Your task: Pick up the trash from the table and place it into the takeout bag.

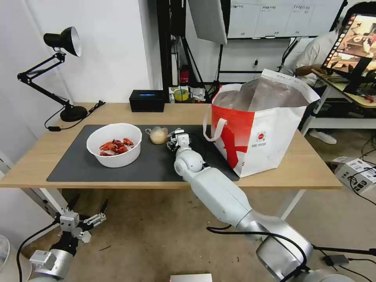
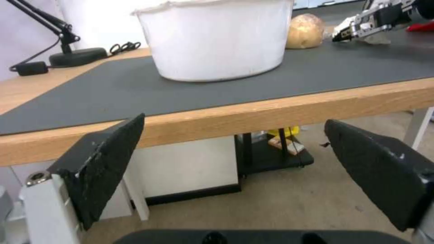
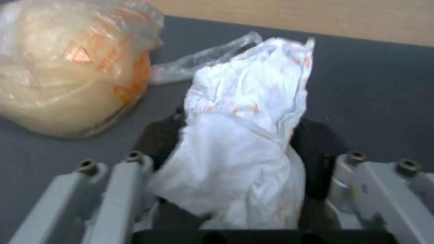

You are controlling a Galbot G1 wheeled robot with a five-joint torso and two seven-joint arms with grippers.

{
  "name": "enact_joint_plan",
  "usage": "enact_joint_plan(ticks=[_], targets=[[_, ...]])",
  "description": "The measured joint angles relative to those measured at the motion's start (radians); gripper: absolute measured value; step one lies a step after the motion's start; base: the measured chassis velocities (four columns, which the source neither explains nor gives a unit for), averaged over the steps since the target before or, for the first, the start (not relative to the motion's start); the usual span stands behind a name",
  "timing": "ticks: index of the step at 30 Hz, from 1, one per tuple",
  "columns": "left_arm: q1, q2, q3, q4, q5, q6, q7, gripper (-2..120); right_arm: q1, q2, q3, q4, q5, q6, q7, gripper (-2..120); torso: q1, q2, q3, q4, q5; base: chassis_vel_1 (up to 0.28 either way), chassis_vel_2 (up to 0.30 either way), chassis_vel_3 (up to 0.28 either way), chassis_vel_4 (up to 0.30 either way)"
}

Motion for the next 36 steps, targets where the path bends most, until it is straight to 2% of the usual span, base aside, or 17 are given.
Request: enact_joint_plan(ticks=[7, 8, 11, 12, 15, 20, 23, 24, 27, 29, 30, 32, 34, 36], targets=[[0.001, 0.003, -0.008, -0.006, 0.000, -0.001, 0.000, 100, -0.012, -0.009, 0.007, 0.022, 0.026, -0.001, 0.012, 26, 0.000, 0.000, 0.000, 0.0000, 0.0000, 0.000, 0.000, 0.000, 0.000], [0.001, 0.003, -0.008, -0.006, 0.000, -0.001, 0.000, 100, -0.012, -0.009, 0.007, 0.022, 0.026, -0.001, 0.012, 26, 0.000, 0.000, 0.000, 0.0000, 0.0000, 0.000, 0.000, 0.000, 0.000], [0.001, 0.005, -0.011, -0.009, -0.001, -0.001, -0.001, 100, -0.019, -0.014, 0.013, 0.048, 0.035, 0.015, 0.012, 13, 0.000, 0.000, 0.000, 0.0000, 0.0000, 0.000, 0.000, 0.000, 0.000], [0.001, 0.005, -0.011, -0.009, -0.001, -0.001, -0.001, 100, -0.019, -0.014, 0.013, 0.048, 0.035, 0.015, 0.012, 13, 0.000, 0.000, 0.000, 0.0000, 0.0000, 0.000, 0.000, 0.000, 0.000], [0.003, 0.002, -0.011, -0.014, 0.000, -0.001, -0.001, 100, -0.036, -0.035, 0.009, 0.121, 0.053, 0.038, 0.003, 0, 0.000, 0.000, 0.000, 0.0000, 0.0001, 0.000, 0.000, 0.000, 0.000], [0.005, -0.002, -0.010, -0.018, 0.002, -0.001, -0.002, 100, -0.059, -0.078, -0.009, 0.216, 0.073, 0.045, -0.001, 0, 0.000, 0.000, 0.000, 0.0000, 0.0000, 0.000, 0.000, 0.000, 0.000], [0.008, -0.003, -0.010, -0.023, 0.002, -0.001, -0.002, 100, -0.090, -0.152, -0.029, 0.355, 0.094, 0.060, -0.028, 0, 0.000, 0.000, 0.000, 0.0000, 0.0001, 0.000, 0.000, 0.000, 0.000], [0.008, -0.003, -0.010, -0.023, 0.002, -0.001, -0.002, 100, -0.090, -0.152, -0.029, 0.355, 0.094, 0.060, -0.028, 0, 0.000, 0.000, 0.000, 0.0000, 0.0001, 0.000, 0.000, 0.000, 0.000], [0.012, -0.003, -0.012, -0.025, 0.002, -0.002, -0.003, 100, -0.116, -0.224, -0.035, 0.477, 0.099, 0.082, -0.070, 0, 0.000, 0.000, 0.000, 0.0000, 0.0003, 0.000, 0.000, 0.000, 0.000], [0.014, -0.003, -0.012, -0.025, 0.003, -0.002, -0.003, 100, -0.122, -0.245, -0.033, 0.512, 0.098, 0.094, -0.083, 0, 0.000, 0.000, 0.000, -0.0001, 0.0002, 0.000, 0.000, 0.000, 0.000], [0.017, -0.003, -0.012, -0.026, 0.003, -0.002, -0.003, 100, -0.129, -0.269, -0.025, 0.561, 0.093, 0.118, -0.097, 0, 0.000, 0.000, 0.000, -0.0001, 0.0003, 0.000, 0.000, 0.000, 0.000], [0.019, -0.003, -0.012, -0.026, 0.004, -0.002, -0.003, 100, -0.131, -0.277, -0.019, 0.579, 0.089, 0.129, -0.100, 0, 0.000, 0.000, 0.000, -0.0002, 0.0003, 0.000, 0.000, 0.000, 0.000], [0.024, -0.004, -0.012, -0.029, 0.007, -0.002, -0.003, 100, -0.134, -0.301, 0.031, 0.656, 0.082, 0.167, -0.103, 0, 0.000, 0.000, 0.000, 0.0000, 0.0002, 0.000, 0.000, 0.000, 0.000], [0.025, -0.005, -0.011, -0.032, 0.010, -0.002, -0.003, 100, -0.131, -0.309, 0.059, 0.682, 0.081, 0.182, -0.100, 0, 0.000, 0.000, 0.000, 0.0000, 0.0003, 0.000, 0.000, 0.000, 0.000]])
